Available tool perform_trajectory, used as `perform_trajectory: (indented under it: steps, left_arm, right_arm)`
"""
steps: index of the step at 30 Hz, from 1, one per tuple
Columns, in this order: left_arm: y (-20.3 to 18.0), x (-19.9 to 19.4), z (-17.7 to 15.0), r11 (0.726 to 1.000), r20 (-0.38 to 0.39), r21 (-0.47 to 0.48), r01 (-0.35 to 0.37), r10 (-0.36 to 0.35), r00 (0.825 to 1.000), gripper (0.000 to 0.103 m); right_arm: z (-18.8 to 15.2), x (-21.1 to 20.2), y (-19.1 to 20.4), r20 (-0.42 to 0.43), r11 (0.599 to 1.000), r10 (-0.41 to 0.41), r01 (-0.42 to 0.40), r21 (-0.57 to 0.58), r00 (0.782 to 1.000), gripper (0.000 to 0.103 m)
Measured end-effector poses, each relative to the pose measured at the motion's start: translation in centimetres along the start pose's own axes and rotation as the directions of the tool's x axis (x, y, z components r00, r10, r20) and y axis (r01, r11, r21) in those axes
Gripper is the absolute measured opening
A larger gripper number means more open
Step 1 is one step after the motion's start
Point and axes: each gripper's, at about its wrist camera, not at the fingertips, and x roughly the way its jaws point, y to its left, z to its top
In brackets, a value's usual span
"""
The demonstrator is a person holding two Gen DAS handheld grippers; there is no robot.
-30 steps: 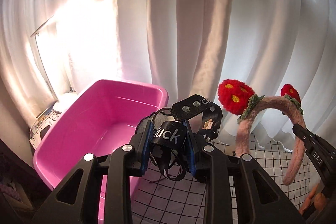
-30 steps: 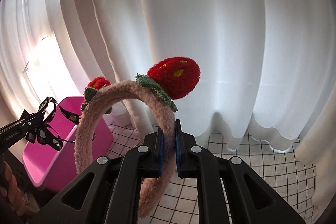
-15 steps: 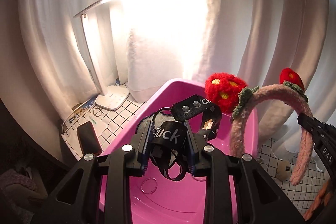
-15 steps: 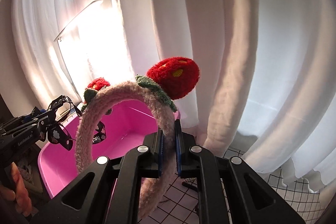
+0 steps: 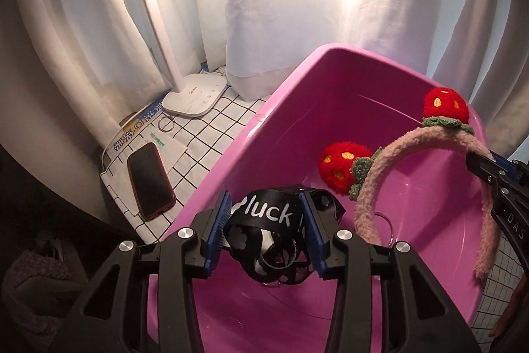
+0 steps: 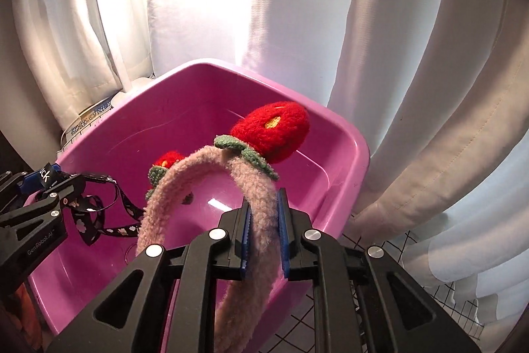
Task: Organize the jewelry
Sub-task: 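Open both tools to drop the lanyard and headband into the tub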
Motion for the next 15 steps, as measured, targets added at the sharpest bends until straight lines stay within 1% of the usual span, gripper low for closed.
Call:
perform_trajectory:
  steps: [1,2,3,4,7,11,15]
  left_arm:
    - [-0.1,0.1,0.0,1.000,0.001,0.006,0.000,0.000,1.000,0.066]
    - [-0.3,-0.1,0.0,1.000,0.007,0.015,0.001,-0.002,1.000,0.080]
    - [-0.5,-0.3,0.0,1.000,0.017,0.024,0.002,-0.002,1.000,0.082]
    - [-0.6,-0.4,0.0,0.999,0.021,0.032,-0.001,0.001,1.000,0.082]
    - [-0.7,-0.4,0.0,1.000,0.015,0.030,0.003,-0.004,1.000,0.085]
    - [-0.6,-0.5,-0.3,1.000,0.005,0.010,0.020,-0.020,1.000,0.085]
    - [-0.8,-1.2,-0.7,1.000,0.012,0.000,0.029,-0.029,0.999,0.085]
  right_arm:
    - [0.1,0.3,0.1,-0.012,1.000,0.003,-0.003,0.000,1.000,0.033]
    - [0.1,0.3,0.2,-0.017,1.000,0.005,-0.005,-0.002,1.000,0.039]
    - [0.2,0.4,0.2,-0.013,1.000,-0.002,0.002,-0.007,1.000,0.050]
    - [0.1,0.4,0.2,-0.004,1.000,-0.016,0.016,-0.016,1.000,0.053]
    - [0.1,-0.4,0.1,0.017,1.000,-0.024,0.024,-0.018,1.000,0.053]
    - [0.4,-1.5,-1.0,0.044,1.000,0.006,-0.007,0.021,0.999,0.054]
    - [0.2,-3.4,-2.5,0.083,0.997,0.036,-0.041,0.061,0.996,0.054]
